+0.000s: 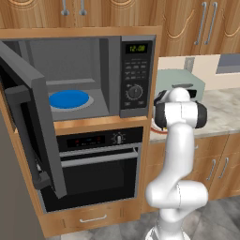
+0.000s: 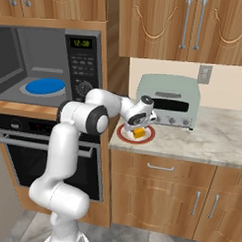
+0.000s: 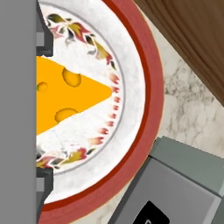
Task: Pick the cheese from the counter and place it in the microwave. Then turn on the microwave.
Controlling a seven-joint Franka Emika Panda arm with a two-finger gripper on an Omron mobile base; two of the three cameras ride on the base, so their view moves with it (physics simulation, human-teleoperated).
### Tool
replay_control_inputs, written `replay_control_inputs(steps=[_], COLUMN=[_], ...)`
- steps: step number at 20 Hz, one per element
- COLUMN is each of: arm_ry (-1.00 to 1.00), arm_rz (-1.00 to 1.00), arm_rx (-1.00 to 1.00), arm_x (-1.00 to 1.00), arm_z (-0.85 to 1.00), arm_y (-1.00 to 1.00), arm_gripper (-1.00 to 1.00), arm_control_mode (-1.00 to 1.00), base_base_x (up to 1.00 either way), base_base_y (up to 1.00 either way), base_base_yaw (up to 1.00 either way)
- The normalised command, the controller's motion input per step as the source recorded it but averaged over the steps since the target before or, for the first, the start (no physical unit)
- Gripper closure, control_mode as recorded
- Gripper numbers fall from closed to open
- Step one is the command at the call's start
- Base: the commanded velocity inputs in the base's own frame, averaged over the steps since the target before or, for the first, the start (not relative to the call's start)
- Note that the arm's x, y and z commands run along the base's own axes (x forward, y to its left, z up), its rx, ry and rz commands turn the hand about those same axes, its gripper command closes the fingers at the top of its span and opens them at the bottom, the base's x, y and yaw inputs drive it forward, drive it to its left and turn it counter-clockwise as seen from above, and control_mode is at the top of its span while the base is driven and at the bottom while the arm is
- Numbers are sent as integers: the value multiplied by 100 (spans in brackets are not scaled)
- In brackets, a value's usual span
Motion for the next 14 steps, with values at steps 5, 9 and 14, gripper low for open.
replay_control_inputs(steps=[5,9,14], arm_ry=[1,0,2], arm_rz=[2,2,1], arm_rx=[0,0,0], arm_x=[13,9,4], arm_z=[-16,-18,-13], arm_y=[-2,0,0], arm_gripper=[-100,-100,100], arm_control_mode=[-100,-100,-100], base_base_x=[0,0,0], base_base_y=[0,0,0], base_base_yaw=[0,0,0])
